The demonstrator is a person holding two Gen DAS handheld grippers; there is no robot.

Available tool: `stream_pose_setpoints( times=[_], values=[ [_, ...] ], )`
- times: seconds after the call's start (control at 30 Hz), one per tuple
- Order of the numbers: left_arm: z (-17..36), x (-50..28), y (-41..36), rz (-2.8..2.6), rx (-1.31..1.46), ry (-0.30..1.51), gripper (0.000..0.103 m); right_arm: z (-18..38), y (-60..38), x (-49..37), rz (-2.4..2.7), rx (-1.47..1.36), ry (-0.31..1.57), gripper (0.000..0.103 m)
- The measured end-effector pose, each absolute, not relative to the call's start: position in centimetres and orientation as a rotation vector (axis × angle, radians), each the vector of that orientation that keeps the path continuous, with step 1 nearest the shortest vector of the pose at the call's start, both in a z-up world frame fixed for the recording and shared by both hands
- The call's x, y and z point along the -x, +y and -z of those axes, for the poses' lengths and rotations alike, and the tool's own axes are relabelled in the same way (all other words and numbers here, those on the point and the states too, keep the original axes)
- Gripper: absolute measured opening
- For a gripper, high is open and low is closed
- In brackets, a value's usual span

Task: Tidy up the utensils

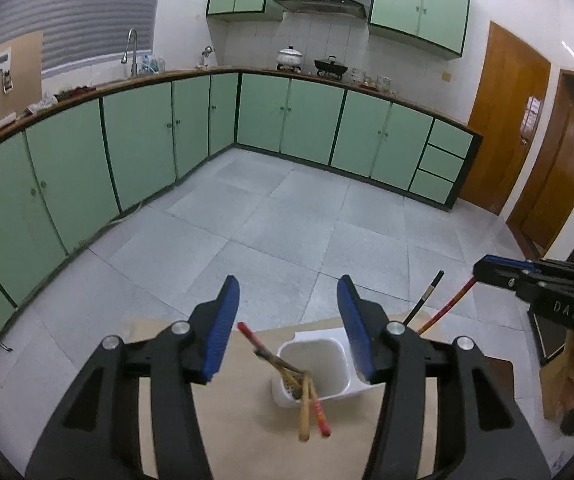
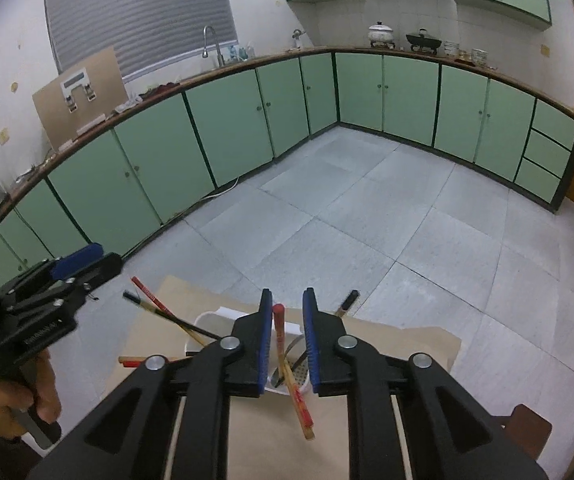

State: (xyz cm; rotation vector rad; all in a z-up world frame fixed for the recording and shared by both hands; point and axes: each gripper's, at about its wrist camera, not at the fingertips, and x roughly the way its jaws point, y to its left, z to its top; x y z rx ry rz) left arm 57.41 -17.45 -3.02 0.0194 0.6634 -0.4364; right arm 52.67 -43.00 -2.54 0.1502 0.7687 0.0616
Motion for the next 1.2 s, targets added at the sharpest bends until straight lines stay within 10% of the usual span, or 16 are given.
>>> stream_pose_setpoints(
  times=[0.3, 0.6, 1.2],
  values=[
    [0.7, -52.9, -14.2, 0.429, -0.014, 0.628, 0.071, 0.2, -43.5, -49.2, -0.05, -0.172, 0.714, 0.026],
    [0.4, -42.5, -10.8, 0.387, -0.111, 0.52, 0.094, -2.1, -40.4, -37.6, -0.016, -0.136, 0.494, 0.093],
    [5.8, -16.7, -5.2, 0.217, -0.034, 0.529, 0.098, 8.6, -30.8, -13.7, 0.249, -0.075, 0.537, 0.097]
  ],
)
